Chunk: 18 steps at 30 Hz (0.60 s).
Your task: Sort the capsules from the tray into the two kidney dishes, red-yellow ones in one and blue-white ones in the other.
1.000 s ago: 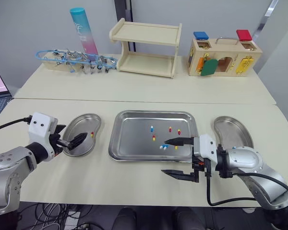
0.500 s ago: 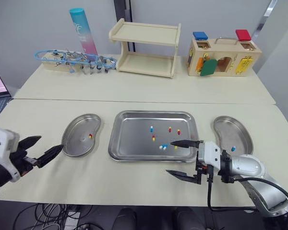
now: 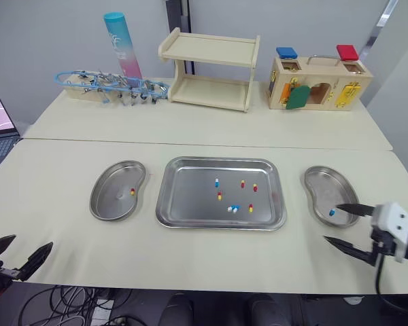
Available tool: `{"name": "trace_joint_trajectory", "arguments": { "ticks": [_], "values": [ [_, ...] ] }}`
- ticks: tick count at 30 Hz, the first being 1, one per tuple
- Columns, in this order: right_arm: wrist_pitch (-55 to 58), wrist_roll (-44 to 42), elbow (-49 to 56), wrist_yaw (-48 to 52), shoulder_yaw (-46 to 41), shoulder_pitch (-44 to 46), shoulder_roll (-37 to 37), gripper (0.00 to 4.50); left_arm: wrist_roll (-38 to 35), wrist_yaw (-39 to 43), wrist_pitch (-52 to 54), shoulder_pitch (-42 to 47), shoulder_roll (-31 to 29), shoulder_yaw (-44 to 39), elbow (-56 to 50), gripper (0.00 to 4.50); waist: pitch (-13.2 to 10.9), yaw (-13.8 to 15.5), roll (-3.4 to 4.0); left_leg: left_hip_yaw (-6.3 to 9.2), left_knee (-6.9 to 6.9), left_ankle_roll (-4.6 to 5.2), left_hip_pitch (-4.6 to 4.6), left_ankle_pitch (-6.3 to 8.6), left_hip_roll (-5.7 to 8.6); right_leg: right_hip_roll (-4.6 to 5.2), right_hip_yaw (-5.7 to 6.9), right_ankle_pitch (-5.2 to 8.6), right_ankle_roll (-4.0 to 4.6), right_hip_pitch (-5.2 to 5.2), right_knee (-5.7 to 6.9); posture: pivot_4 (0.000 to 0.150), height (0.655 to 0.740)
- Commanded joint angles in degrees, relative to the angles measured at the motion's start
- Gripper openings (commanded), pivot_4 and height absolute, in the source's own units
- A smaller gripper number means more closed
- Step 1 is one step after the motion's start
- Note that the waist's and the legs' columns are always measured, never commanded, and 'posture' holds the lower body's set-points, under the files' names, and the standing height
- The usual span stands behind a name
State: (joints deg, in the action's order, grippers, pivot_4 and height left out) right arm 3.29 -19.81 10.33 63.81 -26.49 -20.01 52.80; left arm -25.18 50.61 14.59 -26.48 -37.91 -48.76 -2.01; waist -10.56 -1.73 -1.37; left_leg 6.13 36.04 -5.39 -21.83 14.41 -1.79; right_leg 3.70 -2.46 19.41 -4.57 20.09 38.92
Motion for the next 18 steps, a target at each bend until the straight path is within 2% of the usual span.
{"name": "trace_joint_trajectory", "arguments": {
  "ticks": [1,8,18],
  "values": [
    [-3.3,0.5,-5.1,2.3,-5.0,-1.0,1.7,4.5,-1.4,0.6,-1.1,-0.3,-0.9,-1.1,0.6,4.49,0.0,-0.1,-0.01,-0.01,0.0,0.0,0.01,0.0,0.0,0.0,0.0,0.0,0.0,0.0,0.0,0.15,0.74],
    [-3.2,0.8,-12.9,2.5,-4.9,2.3,2.9,4.5,-0.9,1.7,-3.1,-2.1,-0.1,0.0,0.5,4.49,0.0,-0.8,0.01,-0.05,-0.01,0.0,0.06,0.0,-0.01,-0.02,-0.07,0.0,0.0,-0.02,0.03,0.15,0.74],
    [-5.4,2.0,-17.5,4.2,-2.0,6.6,3.7,4.5,-2.3,2.3,-4.4,-5.3,1.4,0.1,-1.8,4.49,0.0,-0.6,0.02,-0.05,-0.01,0.0,0.06,0.0,-0.01,-0.01,-0.05,0.0,0.0,-0.03,0.02,0.15,0.74]
  ]
}}
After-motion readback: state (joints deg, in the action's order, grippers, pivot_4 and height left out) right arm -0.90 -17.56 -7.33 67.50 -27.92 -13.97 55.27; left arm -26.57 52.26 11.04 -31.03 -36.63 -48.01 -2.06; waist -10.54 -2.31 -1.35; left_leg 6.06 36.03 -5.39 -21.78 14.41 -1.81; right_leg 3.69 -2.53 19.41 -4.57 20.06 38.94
